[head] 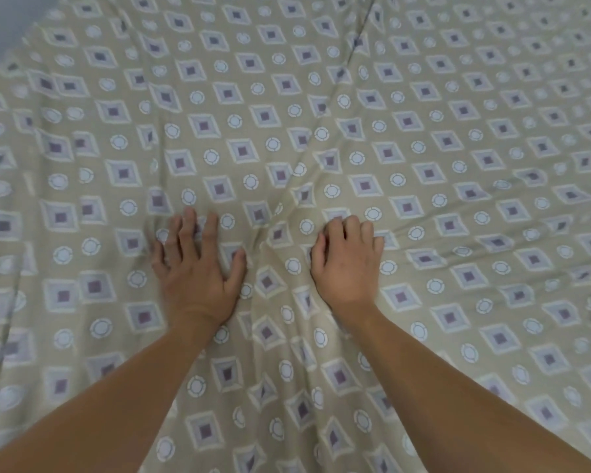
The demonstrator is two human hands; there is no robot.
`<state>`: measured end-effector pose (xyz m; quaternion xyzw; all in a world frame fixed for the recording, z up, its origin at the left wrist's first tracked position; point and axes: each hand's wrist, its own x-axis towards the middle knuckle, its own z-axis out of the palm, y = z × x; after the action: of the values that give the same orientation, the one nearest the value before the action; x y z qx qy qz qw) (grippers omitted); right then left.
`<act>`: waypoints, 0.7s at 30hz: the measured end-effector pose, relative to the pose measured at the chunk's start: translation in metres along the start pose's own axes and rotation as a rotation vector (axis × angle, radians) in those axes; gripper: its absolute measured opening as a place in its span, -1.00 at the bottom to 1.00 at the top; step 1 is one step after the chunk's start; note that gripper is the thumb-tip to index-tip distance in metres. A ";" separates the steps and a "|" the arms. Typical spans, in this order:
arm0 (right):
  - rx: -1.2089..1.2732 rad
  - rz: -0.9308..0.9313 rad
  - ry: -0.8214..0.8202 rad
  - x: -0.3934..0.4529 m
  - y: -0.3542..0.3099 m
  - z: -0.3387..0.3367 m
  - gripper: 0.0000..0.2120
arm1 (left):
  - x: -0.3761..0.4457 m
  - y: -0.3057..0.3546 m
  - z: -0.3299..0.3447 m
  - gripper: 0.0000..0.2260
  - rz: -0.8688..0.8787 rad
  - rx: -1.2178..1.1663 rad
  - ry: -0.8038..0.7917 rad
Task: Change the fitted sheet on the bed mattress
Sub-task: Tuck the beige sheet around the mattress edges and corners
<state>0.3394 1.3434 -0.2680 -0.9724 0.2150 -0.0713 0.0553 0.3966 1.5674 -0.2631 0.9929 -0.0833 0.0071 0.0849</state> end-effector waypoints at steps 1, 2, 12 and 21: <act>0.001 0.003 -0.008 0.000 0.001 -0.001 -0.78 | 0.000 0.000 0.000 -0.37 -0.001 0.001 -0.010; 0.002 0.008 -0.016 0.000 0.001 -0.002 -0.78 | 0.001 0.000 0.000 -0.36 -0.002 0.001 -0.024; -0.009 0.047 -0.068 0.004 -0.006 -0.006 -0.83 | 0.004 -0.006 0.000 -0.31 0.015 -0.054 -0.140; 0.004 0.223 -0.059 0.009 -0.028 -0.016 -0.80 | 0.019 -0.019 -0.027 -0.39 0.123 -0.117 -0.214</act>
<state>0.3564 1.3638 -0.2473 -0.9440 0.3201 -0.0362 0.0710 0.4187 1.5877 -0.2392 0.9743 -0.1528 -0.0985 0.1327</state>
